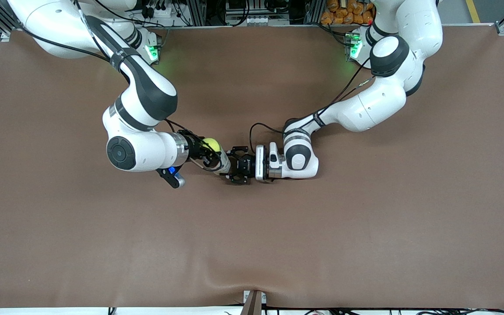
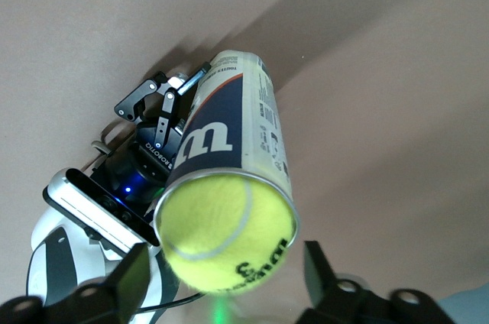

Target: Insert tennis ball vertically with right arm

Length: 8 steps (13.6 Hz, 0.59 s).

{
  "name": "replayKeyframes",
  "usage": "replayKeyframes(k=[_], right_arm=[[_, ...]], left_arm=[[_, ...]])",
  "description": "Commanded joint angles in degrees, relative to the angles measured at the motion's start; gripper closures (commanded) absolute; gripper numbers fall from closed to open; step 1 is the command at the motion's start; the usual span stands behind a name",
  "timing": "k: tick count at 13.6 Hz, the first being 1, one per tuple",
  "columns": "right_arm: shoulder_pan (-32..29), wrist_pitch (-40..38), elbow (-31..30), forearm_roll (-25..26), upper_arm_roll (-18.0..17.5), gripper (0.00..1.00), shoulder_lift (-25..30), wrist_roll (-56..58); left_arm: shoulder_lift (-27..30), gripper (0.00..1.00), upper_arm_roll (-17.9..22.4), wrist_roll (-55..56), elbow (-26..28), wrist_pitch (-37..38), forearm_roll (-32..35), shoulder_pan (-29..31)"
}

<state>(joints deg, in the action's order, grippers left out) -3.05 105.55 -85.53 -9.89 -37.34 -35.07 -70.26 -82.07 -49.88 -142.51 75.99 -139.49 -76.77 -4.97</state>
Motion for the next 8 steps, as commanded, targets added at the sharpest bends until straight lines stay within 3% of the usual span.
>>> replayKeyframes(k=[1,4,8], right_arm=[[0.15,-0.44,0.81,1.36,0.16,0.0,0.18,-0.67],[-0.9,-3.76,0.89,6.8,0.07,0.0,0.8,2.48],[-4.49,-6.23,0.54,7.34,0.07,0.0,2.03,6.78]], left_arm=[[0.95,0.23,1.8,-1.1,0.04,0.71,-1.89,-0.39],[0.95,0.23,1.89,-1.1,0.04,0.71,-1.89,-0.3],[0.95,0.12,1.89,-1.01,0.13,0.79,-2.06,-0.13]])
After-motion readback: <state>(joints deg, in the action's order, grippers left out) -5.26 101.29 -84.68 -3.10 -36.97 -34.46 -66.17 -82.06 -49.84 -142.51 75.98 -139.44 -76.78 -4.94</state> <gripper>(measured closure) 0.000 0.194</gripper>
